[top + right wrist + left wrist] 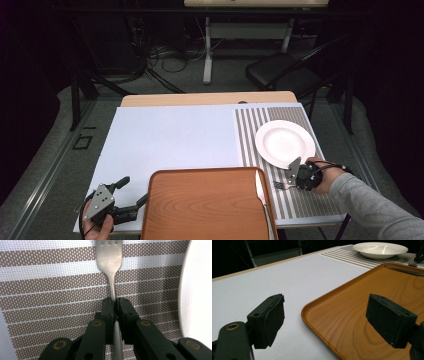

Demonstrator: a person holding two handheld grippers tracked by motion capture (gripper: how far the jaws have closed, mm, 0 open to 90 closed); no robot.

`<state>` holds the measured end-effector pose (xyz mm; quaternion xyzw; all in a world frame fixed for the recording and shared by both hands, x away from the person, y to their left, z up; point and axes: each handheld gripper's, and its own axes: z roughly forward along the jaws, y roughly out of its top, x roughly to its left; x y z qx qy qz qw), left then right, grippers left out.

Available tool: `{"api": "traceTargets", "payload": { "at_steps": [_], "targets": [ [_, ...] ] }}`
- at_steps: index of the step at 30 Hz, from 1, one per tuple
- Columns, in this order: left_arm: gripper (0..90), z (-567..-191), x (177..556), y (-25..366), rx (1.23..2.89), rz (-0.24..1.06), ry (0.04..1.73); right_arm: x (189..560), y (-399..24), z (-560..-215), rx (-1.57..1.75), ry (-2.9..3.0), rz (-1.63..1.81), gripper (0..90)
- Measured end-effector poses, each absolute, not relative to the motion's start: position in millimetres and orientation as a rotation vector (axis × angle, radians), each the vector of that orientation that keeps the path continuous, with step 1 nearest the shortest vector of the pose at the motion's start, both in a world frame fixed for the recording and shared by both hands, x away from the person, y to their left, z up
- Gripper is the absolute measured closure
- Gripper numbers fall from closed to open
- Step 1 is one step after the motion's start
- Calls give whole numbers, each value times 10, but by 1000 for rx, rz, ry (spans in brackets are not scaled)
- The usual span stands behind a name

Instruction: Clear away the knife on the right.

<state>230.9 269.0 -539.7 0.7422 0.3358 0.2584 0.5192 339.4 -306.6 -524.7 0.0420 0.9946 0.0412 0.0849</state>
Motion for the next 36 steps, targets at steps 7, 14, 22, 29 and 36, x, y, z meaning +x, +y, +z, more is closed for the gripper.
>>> {"api": "traceTargets", "payload": {
  "at_steps": [7,14,22,29,36],
  "targets": [
    [157,-5398,2311,2689,1780,620,808,3394,-3059,-5246,110,2973,117,852],
    [157,-5399,2311,2692,1778,618,810,3390,-3037,-5239,155,2975,110,855],
    [157,-5399,2312,2692,1778,620,811,3387,-3008,-5168,220,2979,125,856],
    [157,-5399,2313,2692,1777,619,812,3379,-2984,-5115,250,2978,140,857],
    [157,-5401,2313,2697,1774,620,818,3392,-2975,-5020,315,2976,191,857]
  ]
}}
